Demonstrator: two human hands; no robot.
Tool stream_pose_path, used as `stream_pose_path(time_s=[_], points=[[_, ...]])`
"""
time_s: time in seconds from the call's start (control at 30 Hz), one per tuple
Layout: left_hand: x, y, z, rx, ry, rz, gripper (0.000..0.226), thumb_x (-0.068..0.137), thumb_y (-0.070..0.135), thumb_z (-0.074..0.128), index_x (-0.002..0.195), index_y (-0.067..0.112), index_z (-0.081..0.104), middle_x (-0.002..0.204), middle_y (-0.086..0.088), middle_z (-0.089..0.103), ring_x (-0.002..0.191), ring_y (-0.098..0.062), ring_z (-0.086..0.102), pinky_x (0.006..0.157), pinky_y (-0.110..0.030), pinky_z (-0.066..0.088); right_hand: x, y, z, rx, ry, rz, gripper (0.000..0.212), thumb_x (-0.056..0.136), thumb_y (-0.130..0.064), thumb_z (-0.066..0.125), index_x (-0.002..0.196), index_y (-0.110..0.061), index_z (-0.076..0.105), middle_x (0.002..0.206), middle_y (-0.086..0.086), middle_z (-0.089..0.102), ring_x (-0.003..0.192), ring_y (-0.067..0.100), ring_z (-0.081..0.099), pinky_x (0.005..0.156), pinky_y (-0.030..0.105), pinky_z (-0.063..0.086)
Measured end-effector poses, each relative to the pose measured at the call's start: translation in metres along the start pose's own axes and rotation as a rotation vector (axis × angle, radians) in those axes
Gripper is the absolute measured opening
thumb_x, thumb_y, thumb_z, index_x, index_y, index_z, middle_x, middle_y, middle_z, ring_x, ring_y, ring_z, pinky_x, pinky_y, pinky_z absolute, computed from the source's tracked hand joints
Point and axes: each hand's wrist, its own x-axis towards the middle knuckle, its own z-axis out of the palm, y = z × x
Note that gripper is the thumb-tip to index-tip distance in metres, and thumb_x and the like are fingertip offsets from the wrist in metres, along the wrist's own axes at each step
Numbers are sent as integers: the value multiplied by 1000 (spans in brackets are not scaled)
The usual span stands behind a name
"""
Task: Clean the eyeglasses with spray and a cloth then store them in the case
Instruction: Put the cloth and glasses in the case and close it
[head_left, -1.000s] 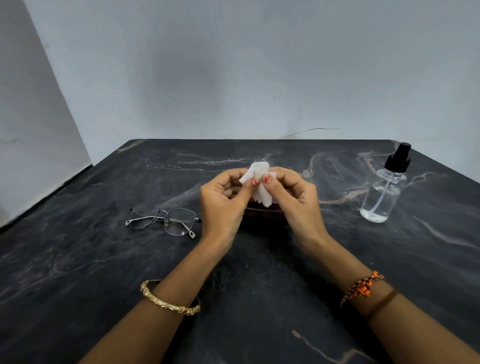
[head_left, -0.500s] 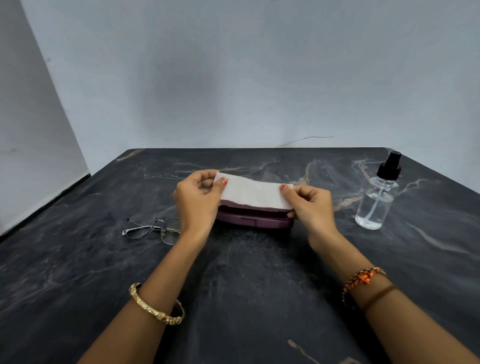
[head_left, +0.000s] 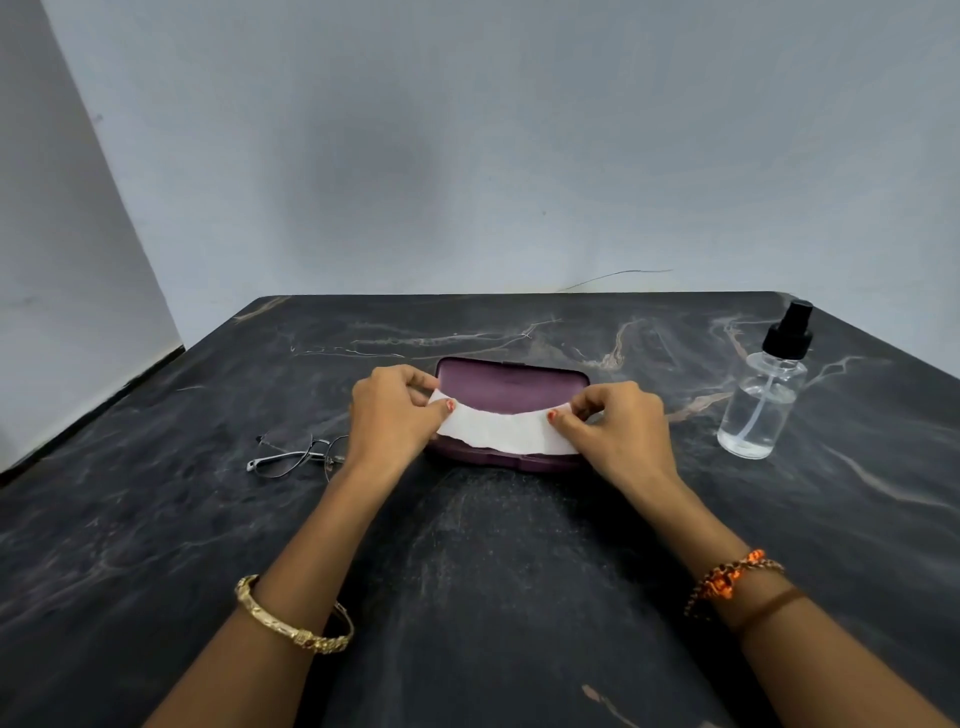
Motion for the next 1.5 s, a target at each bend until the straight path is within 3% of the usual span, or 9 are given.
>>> stream_pose_path(time_s=[0.3, 0.57, 0.77, 1.0, 1.17, 1.3, 1.5], points=[[-8, 0, 2, 194, -48, 46, 21, 72, 14, 74, 89, 5, 66, 59, 0, 56, 72, -22, 61, 77, -33, 50, -3, 0, -4, 0, 18, 17, 14, 76, -19, 71, 73, -6, 71, 73, 8, 71, 63, 10, 53, 60, 20, 36], [-13, -2, 7, 324, -91, 68, 31, 70, 18, 73, 99, 12, 63, 89, -10, 70, 93, -27, 62, 85, -40, 49, -5, -2, -2, -92, -8, -27, 10, 75, -14, 69, 69, -5, 69, 72, 8, 71, 66, 18, 61, 58, 24, 41], [-18, -2, 8, 324, -67, 112, 31, 73, 15, 71, 101, 12, 60, 90, -8, 70, 94, -28, 61, 81, -40, 48, -8, -6, -1, -210, -23, -84, 5, 77, -11, 65, 79, -8, 68, 86, 8, 68, 79, 23, 63, 60, 24, 37], [-21, -2, 8, 376, -34, 209, 30, 76, 10, 66, 106, 11, 58, 100, -7, 63, 94, -23, 58, 74, -29, 41, -11, -8, 1, -325, -57, -169, 24, 80, -2, 56, 102, -9, 59, 105, 8, 56, 92, 26, 54, 68, 31, 41], [-22, -3, 8, 387, -42, 267, 29, 78, -2, 55, 102, 12, 62, 91, -5, 66, 88, -24, 60, 71, -33, 47, -12, -6, 1, -402, -70, -232, 15, 86, -10, 53, 92, -14, 66, 95, 1, 66, 98, 20, 44, 62, 28, 38], [-22, -3, 7, 386, -67, 254, 21, 84, 6, 56, 103, 12, 64, 90, -8, 70, 87, -26, 63, 75, -39, 52, -13, -4, -1, -414, -67, -232, 13, 86, -17, 55, 92, -19, 66, 89, -1, 70, 97, 19, 45, 62, 27, 38], [-23, -2, 6, 423, -66, 222, 19, 84, 14, 58, 101, 14, 66, 93, -9, 71, 89, -26, 63, 73, -37, 50, -12, -1, 1, -407, -56, -228, 17, 89, -23, 52, 96, -18, 65, 88, 5, 69, 100, 22, 47, 61, 28, 34]])
